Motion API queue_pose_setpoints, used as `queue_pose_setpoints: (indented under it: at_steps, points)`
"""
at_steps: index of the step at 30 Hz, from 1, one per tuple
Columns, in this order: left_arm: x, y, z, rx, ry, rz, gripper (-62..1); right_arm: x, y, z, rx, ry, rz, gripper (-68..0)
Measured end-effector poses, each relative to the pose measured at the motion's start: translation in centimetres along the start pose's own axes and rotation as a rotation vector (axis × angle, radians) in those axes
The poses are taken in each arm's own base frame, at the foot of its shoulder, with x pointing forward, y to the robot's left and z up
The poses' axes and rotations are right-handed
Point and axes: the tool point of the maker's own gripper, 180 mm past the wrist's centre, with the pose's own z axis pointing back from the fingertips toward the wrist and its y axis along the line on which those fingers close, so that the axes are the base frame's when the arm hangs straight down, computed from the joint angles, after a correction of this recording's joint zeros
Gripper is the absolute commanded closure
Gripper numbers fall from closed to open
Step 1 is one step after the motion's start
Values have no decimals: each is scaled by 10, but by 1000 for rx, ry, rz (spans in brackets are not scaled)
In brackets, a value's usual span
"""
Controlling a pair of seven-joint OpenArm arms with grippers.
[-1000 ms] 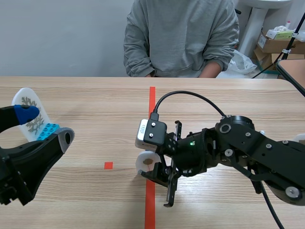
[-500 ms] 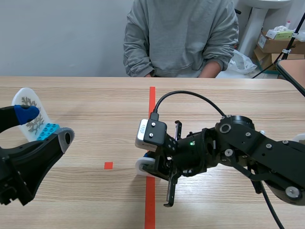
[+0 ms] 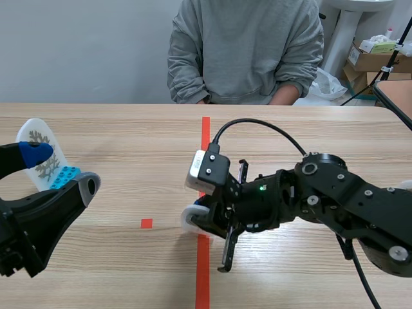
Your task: Do the leaf sorting experiment
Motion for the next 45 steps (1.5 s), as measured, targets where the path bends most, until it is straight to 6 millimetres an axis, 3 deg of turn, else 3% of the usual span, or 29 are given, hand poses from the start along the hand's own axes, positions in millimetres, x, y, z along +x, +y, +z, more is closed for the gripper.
queue_pose_setpoints:
  at_steps: [5, 17, 26, 35, 45]
  points:
    - [0, 0, 0, 0, 0, 0, -623, 4, -24, 15, -91, -68, -107, -46]
    - [0, 0, 0, 0, 0, 0, -623, -19, -54, 65, -297, -154, -400, -20]
    - [0, 0, 0, 0, 0, 0, -623, -66, -80, 116, -524, -117, -589, -19]
    - [0, 0, 0, 0, 0, 0, -623, -98, -95, 152, -677, -58, -664, -19]
    - [0, 0, 0, 0, 0, 0, -623, -139, -85, 184, -809, 27, -763, -19]
